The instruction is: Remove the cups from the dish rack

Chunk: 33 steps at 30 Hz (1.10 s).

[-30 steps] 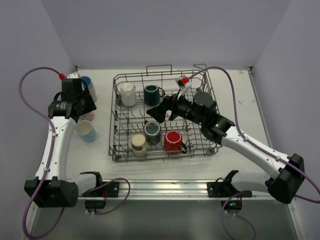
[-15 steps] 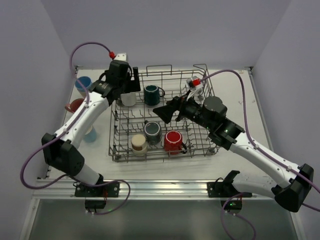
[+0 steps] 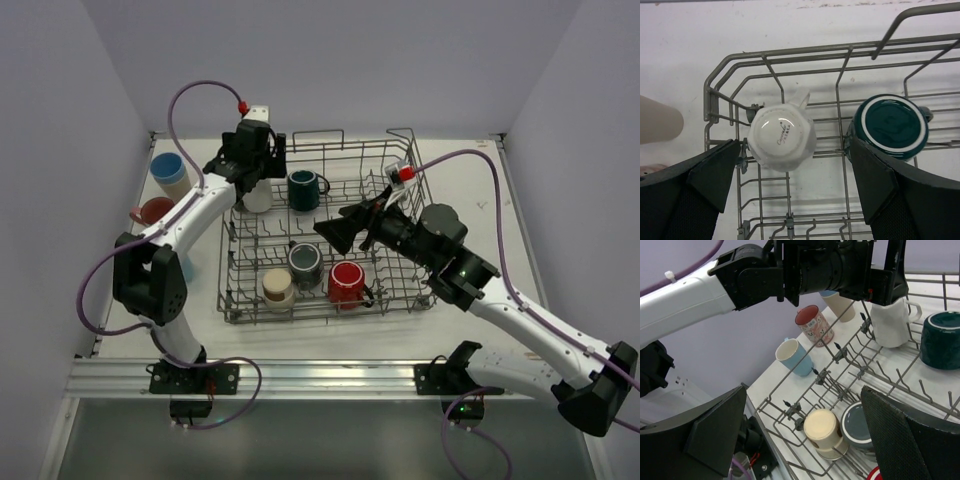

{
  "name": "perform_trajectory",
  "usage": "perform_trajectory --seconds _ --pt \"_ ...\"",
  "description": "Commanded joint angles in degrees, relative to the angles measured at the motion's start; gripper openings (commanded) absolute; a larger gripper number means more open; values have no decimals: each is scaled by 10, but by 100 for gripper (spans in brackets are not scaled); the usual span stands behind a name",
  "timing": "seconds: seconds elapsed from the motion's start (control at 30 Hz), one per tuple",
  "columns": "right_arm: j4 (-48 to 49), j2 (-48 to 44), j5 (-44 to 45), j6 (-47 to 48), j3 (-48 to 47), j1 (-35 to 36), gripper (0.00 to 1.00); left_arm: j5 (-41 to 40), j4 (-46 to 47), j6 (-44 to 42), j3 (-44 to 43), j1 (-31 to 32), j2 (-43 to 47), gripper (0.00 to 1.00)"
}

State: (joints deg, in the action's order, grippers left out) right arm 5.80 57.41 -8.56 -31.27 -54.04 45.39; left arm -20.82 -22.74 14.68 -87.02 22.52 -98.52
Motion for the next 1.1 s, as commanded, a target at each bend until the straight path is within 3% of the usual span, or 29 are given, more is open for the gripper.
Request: perform_trajectory --seconds 0.0,0.63,0.87,1.0,1.07 --pt "30 3 4 -6 10 3 99 -1 32 -18 -15 -19 -25 100" --pt "34 27 -1 -4 7 3 99 31 42 -8 -3 -41 -94 100" --pt "35 35 -3 -7 7 3 99 28 68 -11 24 -43 -85 88" --pt "32 34 -1 -6 4 2 99 44 67 -4 30 -52 -95 93" --pt "32 33 -1 -6 3 3 99 45 67 -3 33 -53 -96 90"
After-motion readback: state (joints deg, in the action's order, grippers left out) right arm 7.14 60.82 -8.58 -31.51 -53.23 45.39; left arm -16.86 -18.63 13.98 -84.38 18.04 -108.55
